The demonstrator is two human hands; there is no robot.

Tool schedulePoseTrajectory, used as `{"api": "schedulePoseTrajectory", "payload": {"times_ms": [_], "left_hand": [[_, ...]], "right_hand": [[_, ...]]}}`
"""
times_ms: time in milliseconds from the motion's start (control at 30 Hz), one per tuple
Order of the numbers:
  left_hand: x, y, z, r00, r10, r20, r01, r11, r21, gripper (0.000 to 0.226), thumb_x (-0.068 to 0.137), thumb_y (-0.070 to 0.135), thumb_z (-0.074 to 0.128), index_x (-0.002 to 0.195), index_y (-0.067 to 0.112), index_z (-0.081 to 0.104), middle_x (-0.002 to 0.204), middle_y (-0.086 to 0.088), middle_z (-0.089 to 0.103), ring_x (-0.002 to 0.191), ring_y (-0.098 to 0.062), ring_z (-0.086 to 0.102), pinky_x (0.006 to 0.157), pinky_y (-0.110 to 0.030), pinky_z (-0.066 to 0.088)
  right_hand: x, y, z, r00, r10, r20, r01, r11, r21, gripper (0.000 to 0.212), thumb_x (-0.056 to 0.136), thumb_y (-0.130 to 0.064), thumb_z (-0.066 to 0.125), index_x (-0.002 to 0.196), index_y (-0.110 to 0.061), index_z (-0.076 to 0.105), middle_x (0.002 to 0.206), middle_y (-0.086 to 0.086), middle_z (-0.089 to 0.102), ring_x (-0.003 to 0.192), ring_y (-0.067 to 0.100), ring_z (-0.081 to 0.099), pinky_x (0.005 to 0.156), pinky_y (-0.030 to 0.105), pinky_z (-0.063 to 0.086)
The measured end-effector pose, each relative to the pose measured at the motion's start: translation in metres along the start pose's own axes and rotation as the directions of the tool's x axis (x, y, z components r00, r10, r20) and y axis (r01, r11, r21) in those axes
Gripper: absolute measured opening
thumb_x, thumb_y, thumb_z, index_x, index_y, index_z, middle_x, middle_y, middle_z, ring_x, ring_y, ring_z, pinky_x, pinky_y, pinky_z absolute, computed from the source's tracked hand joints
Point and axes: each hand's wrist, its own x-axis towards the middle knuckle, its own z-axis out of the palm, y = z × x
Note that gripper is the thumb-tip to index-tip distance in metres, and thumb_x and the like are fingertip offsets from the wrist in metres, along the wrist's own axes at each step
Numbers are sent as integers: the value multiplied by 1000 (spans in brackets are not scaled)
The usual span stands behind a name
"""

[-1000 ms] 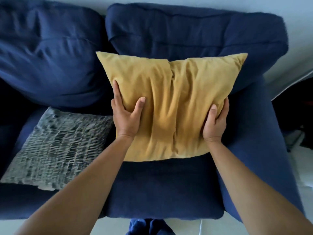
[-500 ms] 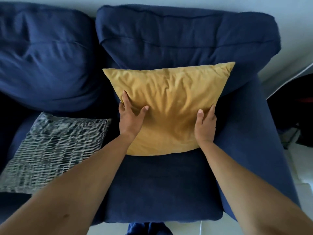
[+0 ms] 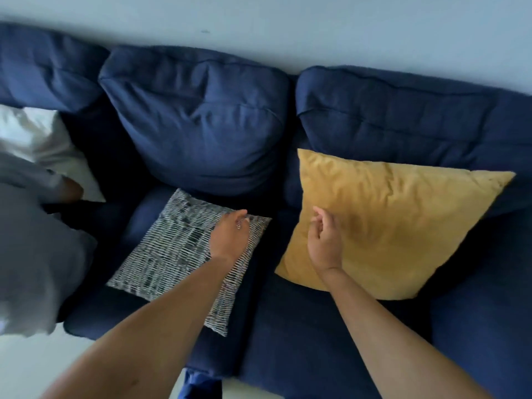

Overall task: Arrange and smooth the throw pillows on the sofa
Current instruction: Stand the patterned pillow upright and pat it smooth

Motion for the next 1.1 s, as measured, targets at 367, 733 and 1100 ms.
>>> {"api": "schedulePoseTrajectory", "payload": {"times_ms": [367,733,1100], "left_hand": [[90,-174,-120,974,-175,148,148,973,176,56,96,56,52,147,33,47,145,-14,51,133,-34,49,110,-44,40],[158,-253,-94,887,-329,324,302,944,132,105,72,94,41,157,50,-4,168,-10,16,155,-30,14,122,-58,9],[151,-262,-94,968,-184,168,245,829,-503,69,66,62,80,129,46,58,113,20,72,107,-5,68,101,-40,53]], "right_hand": [[-31,-48,185,859,440,260,-416,898,-147,49,106,-39,37,152,-21,38,145,16,41,121,31,53,105,41,42],[-41,-1,276,698,706,119,-670,703,-239,88,91,-77,33,159,-33,-3,160,20,20,132,44,43,102,54,39],[-40,-15,287,848,529,-25,-519,840,159,86,84,-63,63,155,-39,22,149,-7,48,133,16,49,106,30,39]]}}
